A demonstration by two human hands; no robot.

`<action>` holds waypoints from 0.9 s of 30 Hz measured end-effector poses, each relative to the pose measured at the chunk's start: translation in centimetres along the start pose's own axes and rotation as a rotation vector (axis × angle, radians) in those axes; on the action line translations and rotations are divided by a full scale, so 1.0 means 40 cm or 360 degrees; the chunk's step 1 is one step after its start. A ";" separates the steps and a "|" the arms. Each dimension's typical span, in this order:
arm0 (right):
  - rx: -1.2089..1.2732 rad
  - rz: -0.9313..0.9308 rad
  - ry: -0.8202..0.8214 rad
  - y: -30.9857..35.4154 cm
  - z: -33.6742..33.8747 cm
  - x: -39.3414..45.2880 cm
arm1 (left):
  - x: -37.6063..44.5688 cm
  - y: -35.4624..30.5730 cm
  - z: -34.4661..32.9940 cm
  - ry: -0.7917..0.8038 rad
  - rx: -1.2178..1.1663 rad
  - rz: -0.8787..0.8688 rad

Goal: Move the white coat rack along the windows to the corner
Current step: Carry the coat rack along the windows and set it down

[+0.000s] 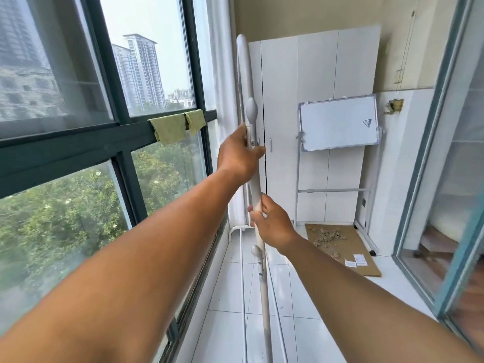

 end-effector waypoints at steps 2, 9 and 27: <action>0.0010 -0.0007 0.0003 -0.009 -0.004 0.028 | 0.025 0.005 -0.005 0.0034 0.0014 -0.0024; 0.0007 0.0019 0.0015 -0.066 -0.018 0.143 | 0.130 0.031 -0.038 0.0097 0.0100 -0.0036; -0.0016 0.0065 0.0102 -0.187 0.005 0.368 | 0.363 0.091 -0.152 0.0068 0.0072 -0.0014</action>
Point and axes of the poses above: each hand's wrist, its own x-axis towards the middle knuckle, its own z-axis out of the back of the hand, y = z × x, the point moved 5 cm from there along x, towards the middle knuckle, and after that the axes turned 9 degrees about z, right-handed, at the moved point
